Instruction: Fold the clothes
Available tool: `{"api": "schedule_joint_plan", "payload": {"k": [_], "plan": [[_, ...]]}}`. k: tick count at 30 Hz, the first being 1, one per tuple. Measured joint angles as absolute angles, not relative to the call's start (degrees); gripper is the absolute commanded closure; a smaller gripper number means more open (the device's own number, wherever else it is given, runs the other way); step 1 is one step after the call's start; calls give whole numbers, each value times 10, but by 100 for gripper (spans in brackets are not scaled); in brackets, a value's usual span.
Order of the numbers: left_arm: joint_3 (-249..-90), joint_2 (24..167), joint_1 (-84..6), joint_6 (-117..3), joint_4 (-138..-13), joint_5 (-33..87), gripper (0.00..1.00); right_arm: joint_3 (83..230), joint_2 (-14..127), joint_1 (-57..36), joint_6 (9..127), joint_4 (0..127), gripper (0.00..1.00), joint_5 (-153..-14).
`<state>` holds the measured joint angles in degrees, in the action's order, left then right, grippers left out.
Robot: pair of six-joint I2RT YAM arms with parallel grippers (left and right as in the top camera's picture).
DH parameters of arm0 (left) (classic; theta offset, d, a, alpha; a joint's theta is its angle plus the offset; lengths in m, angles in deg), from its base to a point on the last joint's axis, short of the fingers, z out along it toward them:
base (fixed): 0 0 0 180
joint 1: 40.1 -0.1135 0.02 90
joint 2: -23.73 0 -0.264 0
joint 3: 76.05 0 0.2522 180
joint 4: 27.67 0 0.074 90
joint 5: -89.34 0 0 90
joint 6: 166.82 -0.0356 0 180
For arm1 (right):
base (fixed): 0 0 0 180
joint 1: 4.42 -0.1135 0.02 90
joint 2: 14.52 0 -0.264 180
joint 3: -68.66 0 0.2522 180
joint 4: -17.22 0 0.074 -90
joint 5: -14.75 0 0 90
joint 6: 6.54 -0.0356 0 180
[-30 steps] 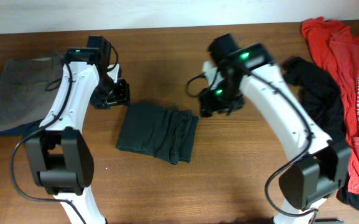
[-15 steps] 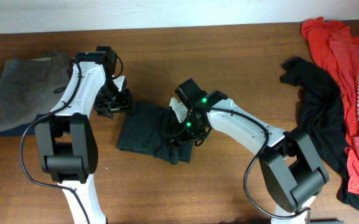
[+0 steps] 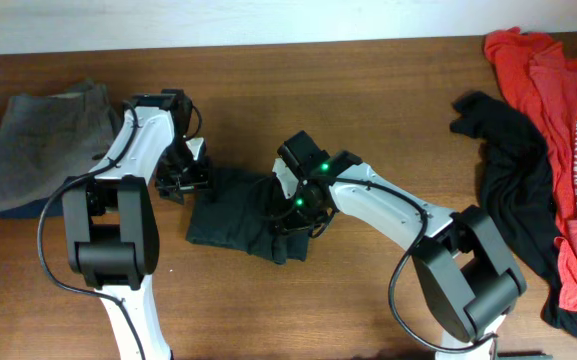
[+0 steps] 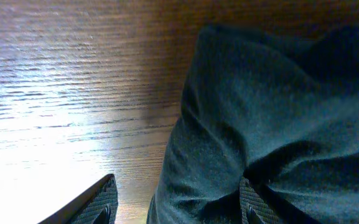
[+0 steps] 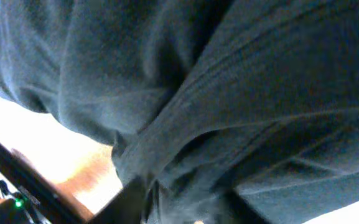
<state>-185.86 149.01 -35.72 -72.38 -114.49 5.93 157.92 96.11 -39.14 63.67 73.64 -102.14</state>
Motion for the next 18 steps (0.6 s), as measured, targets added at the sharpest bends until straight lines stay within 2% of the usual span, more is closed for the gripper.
{"api": "schedule_joint_plan", "payload": {"k": [2,7,9,18], "plan": [[-1851,1490,-357,-724,-1141,60,38,1579,972,-391,637,734,96,-1019],[-1815,1490,-357,-724,-1121,65,39,1579,983,-389,629,761,96,-984],[-1802,1487,-357,-724,-1117,74,43,1579,983,-380,629,794,96,-953],[-1785,1485,-352,-727,-1117,108,48,1617,983,-296,657,833,95,-933]]}}
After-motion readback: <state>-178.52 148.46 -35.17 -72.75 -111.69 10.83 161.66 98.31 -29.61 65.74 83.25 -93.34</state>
